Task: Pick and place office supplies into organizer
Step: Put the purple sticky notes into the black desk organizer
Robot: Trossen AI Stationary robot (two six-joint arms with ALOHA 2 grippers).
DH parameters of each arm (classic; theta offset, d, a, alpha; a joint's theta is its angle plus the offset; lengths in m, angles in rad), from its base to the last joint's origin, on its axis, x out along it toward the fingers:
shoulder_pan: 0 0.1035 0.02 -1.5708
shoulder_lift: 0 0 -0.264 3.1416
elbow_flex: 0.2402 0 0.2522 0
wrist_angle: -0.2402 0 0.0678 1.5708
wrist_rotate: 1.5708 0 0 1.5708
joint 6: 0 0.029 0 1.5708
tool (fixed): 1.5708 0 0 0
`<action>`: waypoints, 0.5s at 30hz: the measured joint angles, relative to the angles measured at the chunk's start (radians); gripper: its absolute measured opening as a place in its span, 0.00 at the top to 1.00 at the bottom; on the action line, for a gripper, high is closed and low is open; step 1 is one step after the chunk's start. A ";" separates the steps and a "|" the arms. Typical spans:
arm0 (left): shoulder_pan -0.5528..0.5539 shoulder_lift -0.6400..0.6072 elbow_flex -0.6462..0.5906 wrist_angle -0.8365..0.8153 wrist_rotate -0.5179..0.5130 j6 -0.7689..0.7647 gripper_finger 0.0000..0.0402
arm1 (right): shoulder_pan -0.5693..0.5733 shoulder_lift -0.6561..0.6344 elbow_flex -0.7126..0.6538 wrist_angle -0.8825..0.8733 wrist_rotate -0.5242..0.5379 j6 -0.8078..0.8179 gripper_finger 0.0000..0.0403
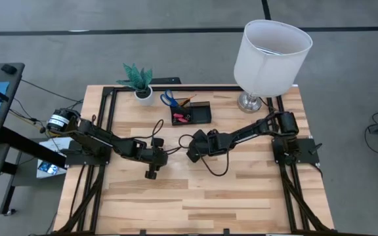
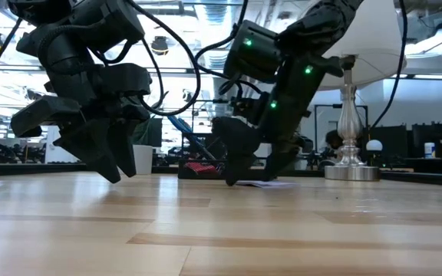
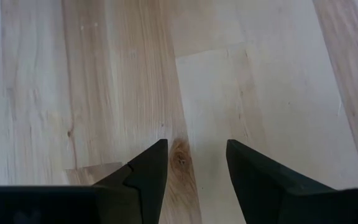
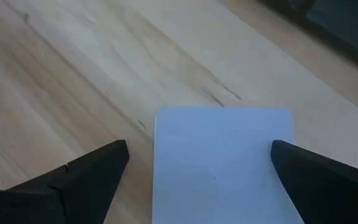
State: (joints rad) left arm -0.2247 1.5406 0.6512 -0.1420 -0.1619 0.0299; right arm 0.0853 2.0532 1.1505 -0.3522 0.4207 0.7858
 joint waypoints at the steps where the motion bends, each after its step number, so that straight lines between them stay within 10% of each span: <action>1: 0.000 0.000 0.000 0.000 0.000 0.000 0.61 | 0.000 0.003 0.001 0.003 0.005 0.001 0.01; 15: -0.001 0.000 0.000 0.005 -0.001 0.000 0.61 | 0.001 -0.030 -0.008 -0.025 -0.033 -0.007 0.01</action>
State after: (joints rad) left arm -0.2253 1.5406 0.6510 -0.1371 -0.1628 0.0303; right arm 0.0860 2.0231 1.1423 -0.3772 0.3876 0.7784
